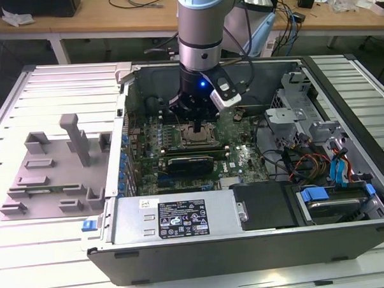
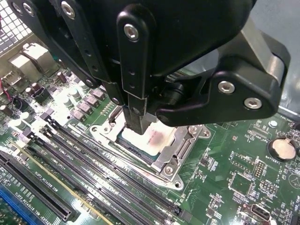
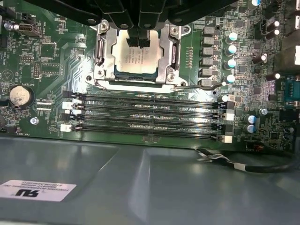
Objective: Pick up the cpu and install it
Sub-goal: 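Close the cpu cover, then install the first cpu locking lever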
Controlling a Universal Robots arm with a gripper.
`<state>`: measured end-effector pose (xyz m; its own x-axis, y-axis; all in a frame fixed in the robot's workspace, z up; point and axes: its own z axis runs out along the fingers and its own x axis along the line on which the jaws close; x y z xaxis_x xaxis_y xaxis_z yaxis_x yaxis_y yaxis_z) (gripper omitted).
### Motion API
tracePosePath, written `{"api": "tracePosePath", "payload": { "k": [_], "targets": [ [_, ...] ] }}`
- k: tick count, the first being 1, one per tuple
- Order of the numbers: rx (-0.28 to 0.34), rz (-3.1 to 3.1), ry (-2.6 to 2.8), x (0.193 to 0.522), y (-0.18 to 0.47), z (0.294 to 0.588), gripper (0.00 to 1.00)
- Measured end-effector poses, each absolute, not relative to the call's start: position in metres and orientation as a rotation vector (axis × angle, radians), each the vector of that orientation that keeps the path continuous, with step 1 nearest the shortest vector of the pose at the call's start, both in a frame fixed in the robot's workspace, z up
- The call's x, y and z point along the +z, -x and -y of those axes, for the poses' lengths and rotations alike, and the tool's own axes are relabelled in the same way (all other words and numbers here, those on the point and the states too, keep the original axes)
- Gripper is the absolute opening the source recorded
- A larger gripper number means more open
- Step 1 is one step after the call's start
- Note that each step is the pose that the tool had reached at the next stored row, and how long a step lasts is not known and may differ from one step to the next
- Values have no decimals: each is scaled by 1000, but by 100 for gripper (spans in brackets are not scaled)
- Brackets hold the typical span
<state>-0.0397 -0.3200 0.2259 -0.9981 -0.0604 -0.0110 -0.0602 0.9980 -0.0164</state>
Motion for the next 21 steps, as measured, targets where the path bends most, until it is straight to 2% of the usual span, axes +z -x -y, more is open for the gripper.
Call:
{"api": "tracePosePath", "payload": {
  "k": [11,21],
  "targets": [
    [-25,-3129,95,227,40,320,11],
    [-26,-3129,94,251,40,320,11]
  ]
}}
